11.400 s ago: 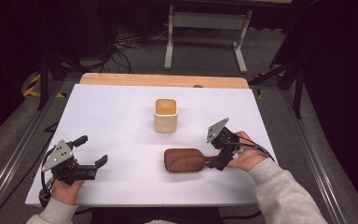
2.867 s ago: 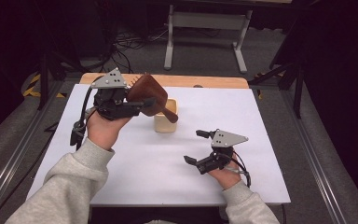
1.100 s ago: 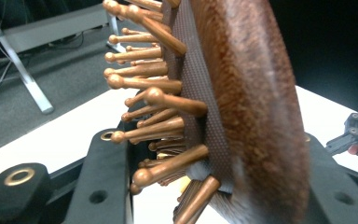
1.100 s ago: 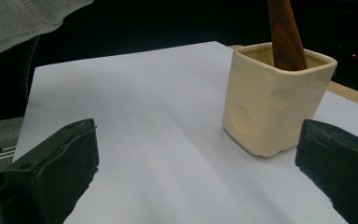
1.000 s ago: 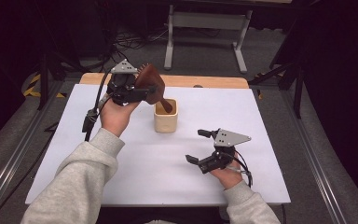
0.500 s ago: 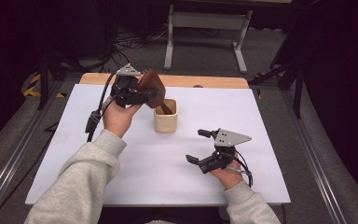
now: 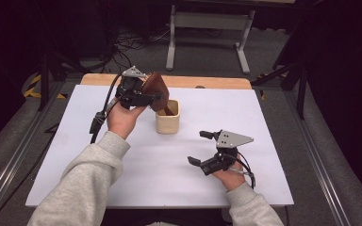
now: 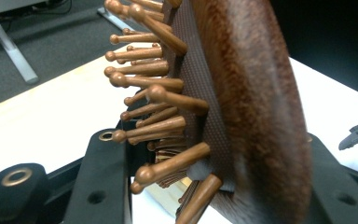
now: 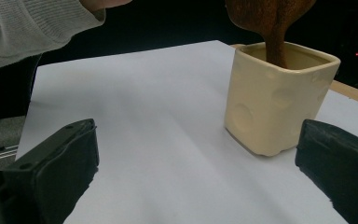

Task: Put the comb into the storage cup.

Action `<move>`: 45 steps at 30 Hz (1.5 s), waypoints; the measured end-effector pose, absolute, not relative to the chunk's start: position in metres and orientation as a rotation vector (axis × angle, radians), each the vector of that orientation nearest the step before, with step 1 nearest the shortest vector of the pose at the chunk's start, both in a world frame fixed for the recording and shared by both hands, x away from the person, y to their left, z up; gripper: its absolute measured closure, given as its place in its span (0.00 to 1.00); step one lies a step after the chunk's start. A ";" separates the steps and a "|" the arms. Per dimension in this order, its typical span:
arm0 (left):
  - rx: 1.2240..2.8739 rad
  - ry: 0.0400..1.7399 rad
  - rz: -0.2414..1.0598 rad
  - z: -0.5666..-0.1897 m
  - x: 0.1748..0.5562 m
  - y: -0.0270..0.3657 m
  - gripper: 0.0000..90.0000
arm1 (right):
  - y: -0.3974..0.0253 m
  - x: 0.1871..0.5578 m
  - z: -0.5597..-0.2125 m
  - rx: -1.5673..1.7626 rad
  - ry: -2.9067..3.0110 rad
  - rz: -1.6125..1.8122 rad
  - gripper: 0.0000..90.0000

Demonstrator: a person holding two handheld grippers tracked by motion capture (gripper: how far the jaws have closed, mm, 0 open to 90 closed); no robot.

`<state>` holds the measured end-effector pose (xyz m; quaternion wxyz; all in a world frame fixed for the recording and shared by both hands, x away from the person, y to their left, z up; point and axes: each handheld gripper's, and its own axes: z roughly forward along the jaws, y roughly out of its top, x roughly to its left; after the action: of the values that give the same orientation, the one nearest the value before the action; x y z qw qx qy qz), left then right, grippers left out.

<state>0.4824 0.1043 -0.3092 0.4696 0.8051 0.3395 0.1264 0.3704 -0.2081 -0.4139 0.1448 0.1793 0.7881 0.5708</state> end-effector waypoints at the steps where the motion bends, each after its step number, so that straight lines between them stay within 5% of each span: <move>1: 1.975 0.834 0.310 -0.310 0.483 0.104 0.61 | -0.208 0.370 -0.414 0.517 2.271 1.646 0.00; 32: 2.042 0.875 0.268 -0.319 0.491 0.099 0.56 | -0.207 0.370 -0.414 0.510 2.282 1.648 0.00; 39: 2.031 0.869 0.297 -0.319 0.490 0.102 0.43 | -0.207 0.370 -0.414 0.508 2.282 1.651 0.00; 45: 1.994 0.876 0.395 -0.313 0.488 0.112 0.10 | -0.208 0.370 -0.414 0.510 2.275 1.657 0.00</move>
<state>0.4881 0.1118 -0.3132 0.4475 0.8056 0.3538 0.1597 0.3701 -0.2081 -0.4138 0.1400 0.1765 0.7876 0.5735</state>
